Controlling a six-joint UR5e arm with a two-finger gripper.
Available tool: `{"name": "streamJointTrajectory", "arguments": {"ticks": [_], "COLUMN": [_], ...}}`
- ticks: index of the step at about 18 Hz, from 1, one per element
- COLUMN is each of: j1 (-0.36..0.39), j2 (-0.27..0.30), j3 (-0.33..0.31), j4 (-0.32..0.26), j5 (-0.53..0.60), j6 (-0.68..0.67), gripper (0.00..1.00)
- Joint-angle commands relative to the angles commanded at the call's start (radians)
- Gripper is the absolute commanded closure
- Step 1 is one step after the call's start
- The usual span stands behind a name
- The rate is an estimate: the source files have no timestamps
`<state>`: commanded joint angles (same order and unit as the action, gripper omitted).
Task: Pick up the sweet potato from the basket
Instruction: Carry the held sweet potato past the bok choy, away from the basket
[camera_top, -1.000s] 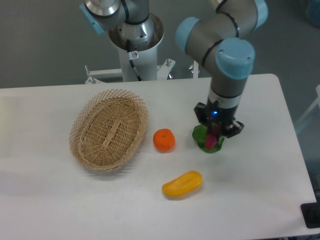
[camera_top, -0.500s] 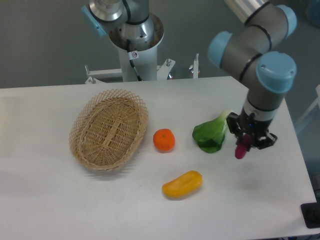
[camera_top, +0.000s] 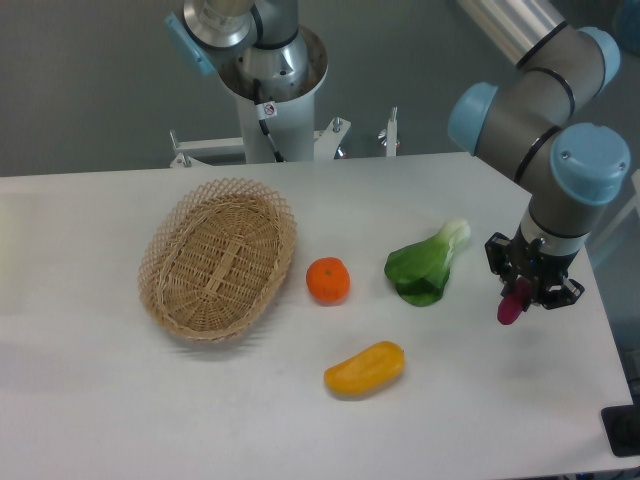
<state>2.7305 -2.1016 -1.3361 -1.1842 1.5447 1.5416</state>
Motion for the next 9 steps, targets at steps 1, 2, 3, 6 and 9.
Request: {"name": "streamJointTrajectory", "arguments": {"ticks": [1,2,3,6,9], "j1": [0.0,0.0,0.0,0.0,0.0], "j2": [0.0,-0.002,-0.002,0.0,-0.002], "j3": [0.0,-0.002,-0.005,-0.009,-0.012], "j4": [0.002,0.003,0.005,0.011,0.009], "j5": [0.0,0.002,0.002,0.002,0.002], "j6": [0.003,0.005,0.005,0.005,0.003], "gripper": [0.81,0.81,0.81,0.81,0.81]}}
